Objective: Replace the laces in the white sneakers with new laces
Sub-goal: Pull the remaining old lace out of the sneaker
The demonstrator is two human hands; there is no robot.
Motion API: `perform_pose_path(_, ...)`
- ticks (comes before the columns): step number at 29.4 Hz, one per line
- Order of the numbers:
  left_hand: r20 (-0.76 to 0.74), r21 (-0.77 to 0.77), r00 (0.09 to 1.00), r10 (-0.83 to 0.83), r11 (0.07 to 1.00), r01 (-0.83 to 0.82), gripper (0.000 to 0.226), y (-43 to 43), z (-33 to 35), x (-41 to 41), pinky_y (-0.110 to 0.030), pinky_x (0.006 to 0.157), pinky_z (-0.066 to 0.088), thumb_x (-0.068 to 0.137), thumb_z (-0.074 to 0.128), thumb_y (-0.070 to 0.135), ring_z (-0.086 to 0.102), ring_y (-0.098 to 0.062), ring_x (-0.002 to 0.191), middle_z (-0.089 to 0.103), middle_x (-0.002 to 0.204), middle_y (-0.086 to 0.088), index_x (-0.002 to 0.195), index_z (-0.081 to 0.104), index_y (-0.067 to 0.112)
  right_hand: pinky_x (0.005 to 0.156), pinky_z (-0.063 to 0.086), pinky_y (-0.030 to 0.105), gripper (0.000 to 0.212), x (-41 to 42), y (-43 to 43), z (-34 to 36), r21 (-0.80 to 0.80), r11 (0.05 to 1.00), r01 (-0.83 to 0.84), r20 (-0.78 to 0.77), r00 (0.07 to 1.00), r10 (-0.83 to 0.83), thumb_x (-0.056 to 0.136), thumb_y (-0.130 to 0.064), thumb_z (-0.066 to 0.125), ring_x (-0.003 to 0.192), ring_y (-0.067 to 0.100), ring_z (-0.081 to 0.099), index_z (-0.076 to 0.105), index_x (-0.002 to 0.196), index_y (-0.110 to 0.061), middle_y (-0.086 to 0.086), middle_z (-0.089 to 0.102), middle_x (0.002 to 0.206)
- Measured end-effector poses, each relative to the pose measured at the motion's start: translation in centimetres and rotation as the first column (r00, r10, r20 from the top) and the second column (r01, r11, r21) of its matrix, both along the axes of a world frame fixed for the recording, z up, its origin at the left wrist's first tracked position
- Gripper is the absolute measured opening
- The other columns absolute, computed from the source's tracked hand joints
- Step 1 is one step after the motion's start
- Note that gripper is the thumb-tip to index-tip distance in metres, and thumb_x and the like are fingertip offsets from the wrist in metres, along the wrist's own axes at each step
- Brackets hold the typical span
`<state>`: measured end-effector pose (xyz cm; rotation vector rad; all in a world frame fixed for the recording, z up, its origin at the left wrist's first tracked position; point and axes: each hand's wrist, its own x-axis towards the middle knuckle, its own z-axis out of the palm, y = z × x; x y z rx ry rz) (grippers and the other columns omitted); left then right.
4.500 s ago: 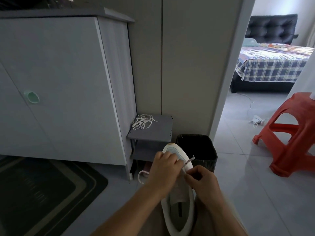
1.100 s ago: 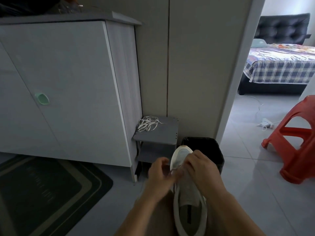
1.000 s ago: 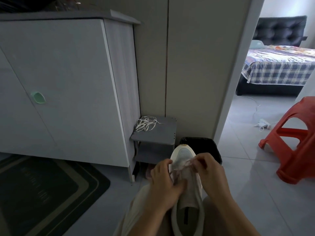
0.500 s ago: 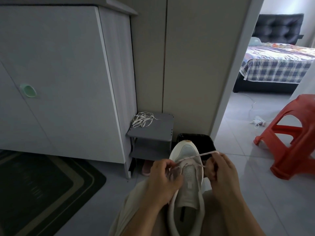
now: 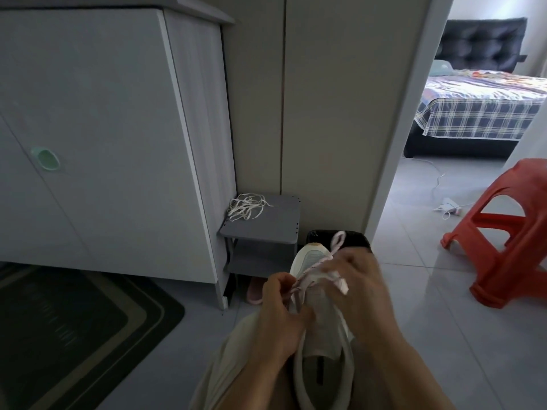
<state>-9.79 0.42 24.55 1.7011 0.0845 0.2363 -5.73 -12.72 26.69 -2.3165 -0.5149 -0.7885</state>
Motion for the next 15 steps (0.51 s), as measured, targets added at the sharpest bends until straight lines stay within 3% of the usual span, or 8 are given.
perform_pose_path(1, 0.0, -0.022, 1.0, -0.012, 1.0, 0.012, 0.04, 0.0, 0.1, 0.0, -0.007, 0.071, 0.045, 0.076, 0.063, -0.004, 0.056, 0.008, 0.085, 0.055, 0.1, 0.003, 0.105, 0.046, 0.018, 0.066, 0.049, 0.027, 0.023, 0.0, 0.7, -0.4, -0.075, 0.995, -0.058, 0.001, 0.998, 0.058, 0.085, -0.036, 0.058, 0.089, 0.012, 0.049, 0.07, 0.083, -0.016, 0.004, 0.061, 0.091)
perform_pose_path(3, 0.002, -0.036, 1.0, -0.021, 0.999, 0.021, 0.039, 0.0, 0.3, -0.1, -0.006, 0.071, 0.044, 0.078, 0.062, -0.005, 0.056, 0.01, 0.083, 0.055, 0.099, 0.003, 0.105, 0.044, 0.016, 0.067, 0.048, 0.027, 0.054, 0.0, 1.7, -0.9, -0.15, 0.976, -0.155, -0.1, 0.985, 0.141, 0.088, -0.054, 0.038, 0.085, 0.017, 0.051, 0.069, 0.083, -0.012, 0.005, 0.063, 0.086)
perform_pose_path(4, 0.008, -0.046, 1.0, -0.013, 0.999, 0.013, 0.039, 0.1, 0.2, 0.0, -0.007, 0.072, 0.045, 0.077, 0.062, -0.006, 0.057, 0.006, 0.085, 0.055, 0.1, 0.001, 0.104, 0.044, 0.017, 0.073, 0.047, 0.029, 0.053, 0.2, 1.8, -0.8, -0.198, 0.963, -0.182, -0.144, 0.977, 0.156, 0.085, -0.052, 0.039, 0.087, 0.021, 0.051, 0.069, 0.087, -0.008, 0.007, 0.062, 0.09)
perform_pose_path(6, 0.013, -0.069, 1.0, 0.006, 0.998, -0.005, 0.039, 0.2, 0.2, 0.0, -0.01, 0.075, 0.046, 0.077, 0.061, -0.006, 0.058, -0.004, 0.089, 0.055, 0.101, -0.001, 0.102, 0.045, 0.019, 0.08, 0.039, 0.018, 0.038, 0.3, 1.8, -0.6, -0.23, 0.95, -0.213, -0.129, 0.974, 0.188, 0.079, -0.037, 0.048, 0.086, 0.016, 0.052, 0.068, 0.085, -0.006, 0.002, 0.059, 0.09)
perform_pose_path(9, 0.018, -0.123, 1.0, 0.021, 0.992, -0.018, 0.036, 0.3, 0.4, 0.1, -0.01, 0.072, 0.047, 0.079, 0.063, -0.005, 0.06, -0.003, 0.087, 0.057, 0.099, -0.001, 0.1, 0.045, 0.017, 0.07, 0.039, 0.006, 0.007, 0.5, 1.8, 0.0, -0.189, 0.94, -0.284, -0.019, 0.958, 0.286, 0.071, -0.014, 0.061, 0.075, 0.001, 0.05, 0.065, 0.066, -0.01, -0.01, 0.054, 0.073)
perform_pose_path(12, 0.013, -0.151, 0.996, 0.086, 0.985, -0.083, 0.034, 0.6, 0.3, 0.3, -0.009, 0.069, 0.047, 0.078, 0.064, -0.006, 0.062, -0.002, 0.085, 0.06, 0.096, -0.001, 0.097, 0.046, 0.016, 0.048, 0.042, 0.013, 0.014, 0.6, -0.4, 1.2, -0.444, 0.877, -0.184, 0.039, 0.974, 0.224, 0.067, -0.019, 0.07, 0.055, 0.007, 0.054, 0.063, 0.055, -0.015, -0.005, 0.057, 0.059)
perform_pose_path(15, -0.007, -0.147, 0.994, 0.106, 0.983, -0.106, 0.039, 0.7, 0.1, 0.5, -0.009, 0.069, 0.047, 0.075, 0.061, -0.009, 0.061, -0.001, 0.084, 0.06, 0.097, -0.001, 0.095, 0.045, 0.019, 0.056, 0.038, 0.009, 0.016, 1.7, -4.8, 2.7, -0.383, 0.913, -0.141, -0.017, 0.989, 0.146, 0.072, -0.008, 0.074, 0.062, 0.005, 0.051, 0.062, 0.067, -0.016, -0.006, 0.056, 0.072)
